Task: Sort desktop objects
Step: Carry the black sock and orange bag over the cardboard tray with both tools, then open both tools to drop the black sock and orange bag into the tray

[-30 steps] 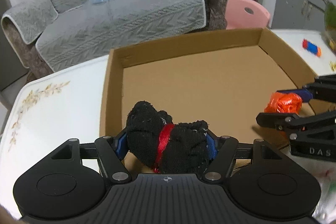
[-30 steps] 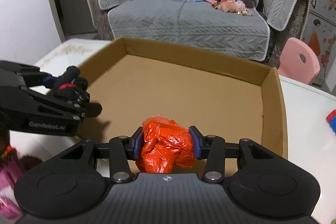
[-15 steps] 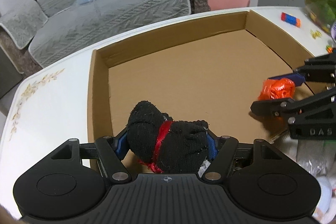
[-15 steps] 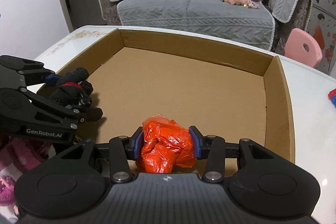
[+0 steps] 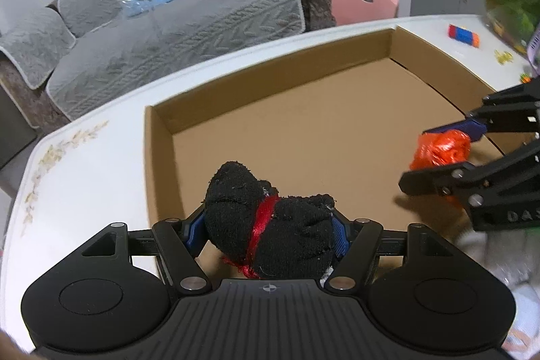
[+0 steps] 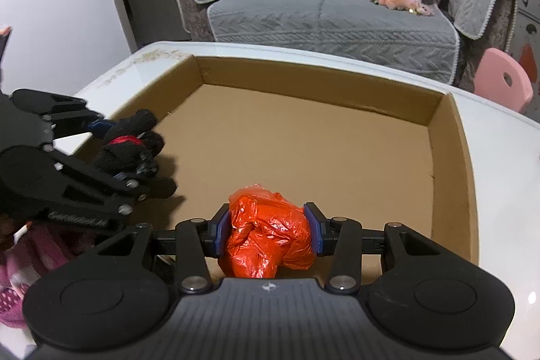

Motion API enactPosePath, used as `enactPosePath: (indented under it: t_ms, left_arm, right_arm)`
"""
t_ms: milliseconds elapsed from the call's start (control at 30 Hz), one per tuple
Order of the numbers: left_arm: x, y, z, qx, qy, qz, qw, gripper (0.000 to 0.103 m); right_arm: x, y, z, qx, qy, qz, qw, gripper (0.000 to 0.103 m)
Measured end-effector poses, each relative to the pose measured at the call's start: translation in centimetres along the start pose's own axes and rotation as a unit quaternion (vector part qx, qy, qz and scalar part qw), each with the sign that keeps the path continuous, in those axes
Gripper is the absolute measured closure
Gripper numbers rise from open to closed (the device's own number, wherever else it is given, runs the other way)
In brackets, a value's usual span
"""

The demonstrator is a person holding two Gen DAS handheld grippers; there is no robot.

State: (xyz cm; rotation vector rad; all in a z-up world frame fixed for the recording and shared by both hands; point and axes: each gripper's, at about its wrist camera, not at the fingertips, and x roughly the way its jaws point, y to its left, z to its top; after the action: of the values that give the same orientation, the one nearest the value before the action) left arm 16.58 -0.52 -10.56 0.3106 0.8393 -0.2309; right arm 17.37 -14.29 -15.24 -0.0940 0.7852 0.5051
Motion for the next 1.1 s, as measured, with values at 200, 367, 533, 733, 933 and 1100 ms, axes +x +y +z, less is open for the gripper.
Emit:
enactPosePath:
  t_ms: [200,367,533,733,933,1100]
  left_arm:
    - [1.2,2.0,1.1,-0.022,-0.013,0.002,0.9997,0.03]
    - [1.8,2.5,1.0,-0.022,-0.02,0.007,0.9995,0.03]
    - [2.2,3.0,1.0,-0.029,-0.025,0.005,0.9993,0.03]
    - [2.3,2.9,0.9,-0.019,-0.031,0.005,0.9993,0.03]
    - [2.8,2.3,0.7,-0.008,-0.023,0.003,0.9997,0.029]
    - [2.7,2.0,0.5,-0.002,-0.014,0.006,0.9999,0.02]
  right_arm:
    - [0.8,-0.1,1.6,0.004,-0.013,0.033,0.999,0.062]
    - [1.8,0.7,2.3,-0.011,-0.008,0.046,0.999,0.062]
    - [3.0,1.6,2.6,-0.028,0.003,0.04,0.999,0.062]
    - [3.5,1.3,2.5,-0.025,0.011,0.041,0.999,0.062]
    - [3.4,0.7,2.5,-0.017,0.012,0.041,0.999,0.061]
    - [3.2,0.7,2.5,-0.018,0.008,0.035,0.999,0.047]
